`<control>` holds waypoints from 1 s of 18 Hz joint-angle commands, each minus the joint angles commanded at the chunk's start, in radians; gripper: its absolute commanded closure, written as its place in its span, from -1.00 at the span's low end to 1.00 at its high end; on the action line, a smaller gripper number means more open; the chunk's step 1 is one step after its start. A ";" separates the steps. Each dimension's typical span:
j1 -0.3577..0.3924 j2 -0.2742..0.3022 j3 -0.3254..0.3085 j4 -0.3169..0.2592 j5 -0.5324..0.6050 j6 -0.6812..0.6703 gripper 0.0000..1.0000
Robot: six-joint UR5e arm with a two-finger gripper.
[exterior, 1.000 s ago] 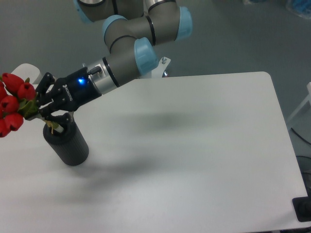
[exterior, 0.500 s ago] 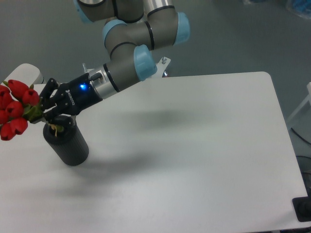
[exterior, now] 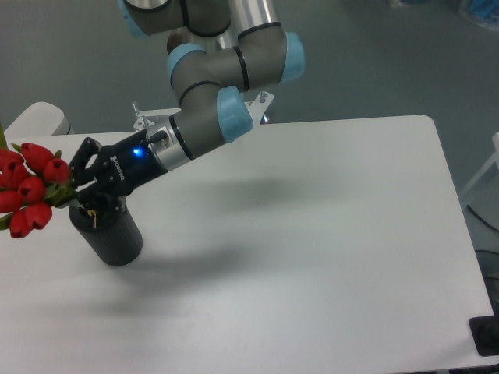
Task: Insert the flowers into the vase
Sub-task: 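Lower the tulip stems down into the black vase, then open the gripper to release the tulips and pull back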
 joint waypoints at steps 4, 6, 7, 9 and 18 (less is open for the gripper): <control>0.000 0.000 -0.023 0.000 0.000 0.037 0.54; 0.002 0.002 -0.037 0.000 0.000 0.049 0.53; 0.003 0.002 -0.041 0.000 0.000 0.058 0.52; 0.003 0.002 -0.049 0.000 0.000 0.074 0.46; 0.028 0.003 -0.097 0.000 0.000 0.160 0.14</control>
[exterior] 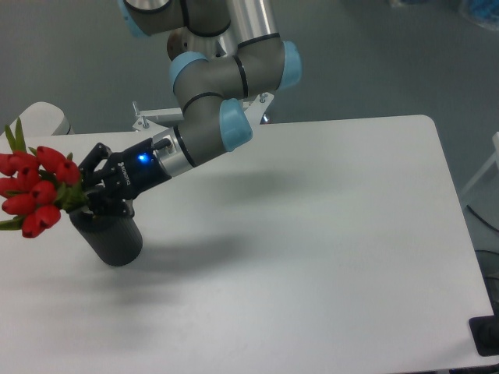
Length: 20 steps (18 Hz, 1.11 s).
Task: Insert the flowers into the vase
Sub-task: 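Open the gripper to release the tulips and pull back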
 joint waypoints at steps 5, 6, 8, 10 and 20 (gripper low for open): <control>0.035 0.006 -0.012 -0.002 0.000 0.003 -0.19; 0.043 0.006 -0.012 -0.002 -0.002 0.005 -0.47; 0.058 0.006 -0.012 -0.002 -0.002 0.003 -0.98; 0.074 0.008 -0.018 -0.002 -0.002 0.005 -1.00; 0.169 0.011 -0.020 -0.002 -0.002 0.005 -1.00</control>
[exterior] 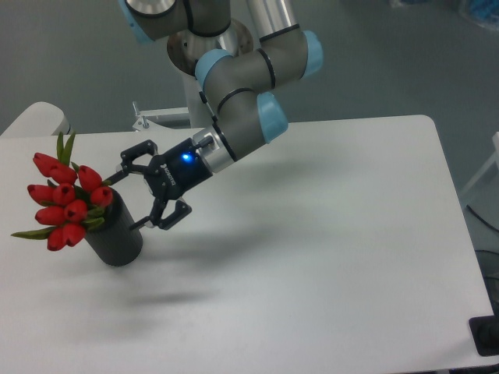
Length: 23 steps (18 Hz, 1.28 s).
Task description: Insert the flowers into the vase
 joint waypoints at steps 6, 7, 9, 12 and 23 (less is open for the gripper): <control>0.094 -0.012 0.051 0.000 0.000 0.000 -1.00; 0.110 -0.020 0.064 -0.002 0.000 0.000 -1.00; 0.137 -0.035 0.090 -0.002 0.000 -0.002 -1.00; 0.157 -0.057 0.138 -0.005 0.062 -0.012 -1.00; 0.181 -0.136 0.369 -0.015 0.550 -0.021 -1.00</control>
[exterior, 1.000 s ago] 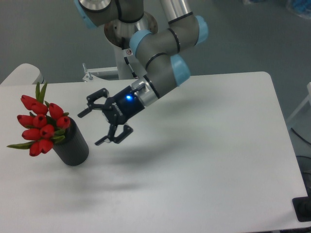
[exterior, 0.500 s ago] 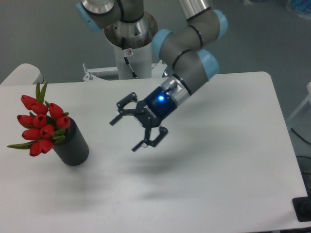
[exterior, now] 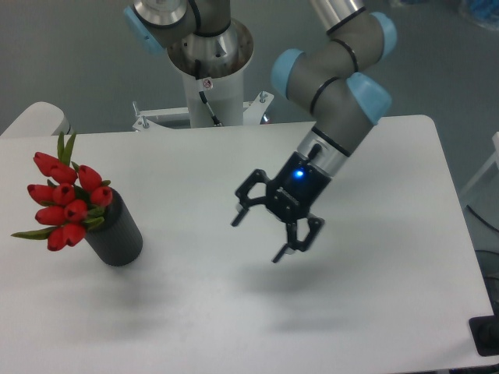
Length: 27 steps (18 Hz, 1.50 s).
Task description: Insert the flowers into the vase
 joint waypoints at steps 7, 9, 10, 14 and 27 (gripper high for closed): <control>0.003 -0.063 0.175 -0.139 0.298 0.018 -1.00; -0.003 -0.083 0.227 -0.196 0.387 0.038 -1.00; -0.012 -0.097 0.256 -0.231 0.433 0.064 -1.00; -0.049 -0.138 0.344 -0.345 0.568 0.120 -1.00; -0.100 -0.212 0.401 -0.345 0.769 0.302 -1.00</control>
